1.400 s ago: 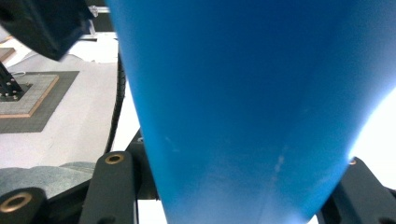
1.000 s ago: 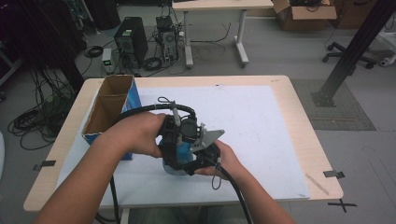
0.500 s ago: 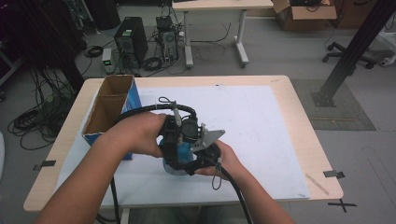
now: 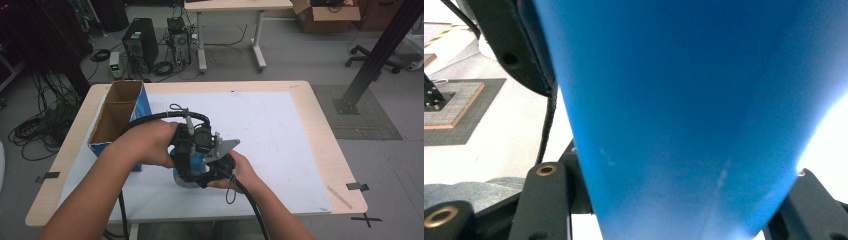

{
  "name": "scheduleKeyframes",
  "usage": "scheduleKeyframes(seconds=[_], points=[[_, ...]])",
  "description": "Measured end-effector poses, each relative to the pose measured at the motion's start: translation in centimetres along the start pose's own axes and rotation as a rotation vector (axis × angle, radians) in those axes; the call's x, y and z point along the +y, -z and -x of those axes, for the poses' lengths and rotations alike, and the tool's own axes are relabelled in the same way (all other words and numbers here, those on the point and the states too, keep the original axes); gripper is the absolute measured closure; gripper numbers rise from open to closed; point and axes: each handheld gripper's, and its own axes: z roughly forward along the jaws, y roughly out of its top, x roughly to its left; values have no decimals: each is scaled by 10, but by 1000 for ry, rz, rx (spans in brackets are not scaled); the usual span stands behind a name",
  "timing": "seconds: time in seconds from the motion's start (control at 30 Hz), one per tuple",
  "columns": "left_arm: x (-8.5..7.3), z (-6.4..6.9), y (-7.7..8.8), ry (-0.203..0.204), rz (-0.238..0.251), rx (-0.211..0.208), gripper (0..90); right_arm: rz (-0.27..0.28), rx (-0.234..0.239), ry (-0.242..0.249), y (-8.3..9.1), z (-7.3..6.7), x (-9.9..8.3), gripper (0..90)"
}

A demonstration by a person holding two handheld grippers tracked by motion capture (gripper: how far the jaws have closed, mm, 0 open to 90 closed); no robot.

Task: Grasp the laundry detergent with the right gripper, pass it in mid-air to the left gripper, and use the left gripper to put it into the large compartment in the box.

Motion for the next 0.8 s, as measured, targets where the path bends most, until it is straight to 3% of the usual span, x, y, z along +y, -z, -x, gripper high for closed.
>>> scheduleKeyframes(seconds=[0.1, 0.17, 0.57, 0.8], points=[[-1, -1, 1, 2, 2, 0, 370, -1, -5, 23, 0, 1, 0, 442], [-1, -1, 2, 2, 2, -2, 374, -1, 1, 4, 0, -1, 0, 442], [3, 3, 4, -24, -22, 28, 386, 13, -20, 25, 0, -2, 3, 437], [5, 4, 5, -26, -33, 22, 387, 24, -17, 11, 1, -4, 1, 426]])
